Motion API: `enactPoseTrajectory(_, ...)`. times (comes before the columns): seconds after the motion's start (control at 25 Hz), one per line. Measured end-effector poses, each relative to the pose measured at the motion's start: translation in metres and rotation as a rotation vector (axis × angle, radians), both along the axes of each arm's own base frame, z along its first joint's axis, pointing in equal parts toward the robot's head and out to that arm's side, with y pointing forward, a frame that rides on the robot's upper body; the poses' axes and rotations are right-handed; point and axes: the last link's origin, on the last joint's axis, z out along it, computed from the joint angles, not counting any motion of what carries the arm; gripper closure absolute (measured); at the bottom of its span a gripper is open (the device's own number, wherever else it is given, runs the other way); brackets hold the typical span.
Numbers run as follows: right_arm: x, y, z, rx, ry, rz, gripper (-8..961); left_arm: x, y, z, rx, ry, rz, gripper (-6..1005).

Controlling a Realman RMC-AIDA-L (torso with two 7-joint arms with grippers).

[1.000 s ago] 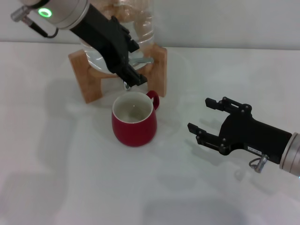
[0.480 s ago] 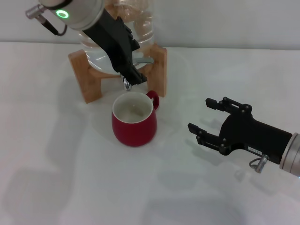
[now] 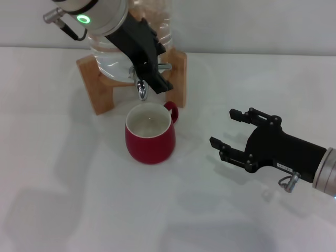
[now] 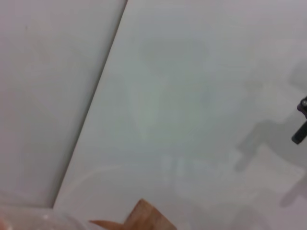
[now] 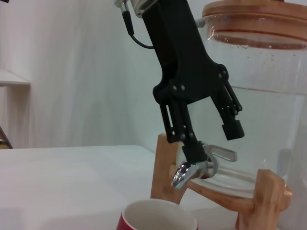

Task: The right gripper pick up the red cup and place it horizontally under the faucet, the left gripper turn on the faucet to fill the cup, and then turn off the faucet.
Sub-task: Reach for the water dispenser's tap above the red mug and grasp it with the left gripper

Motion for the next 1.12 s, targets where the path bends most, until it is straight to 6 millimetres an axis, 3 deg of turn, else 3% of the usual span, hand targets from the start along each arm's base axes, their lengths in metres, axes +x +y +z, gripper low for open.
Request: enactPoseTrajectory(1.12,0.003,-0.001,0.002,0.001,0.006,-0.014,243,0.005,-0.008,-0.021,-0.042,0.05,-0.019,112)
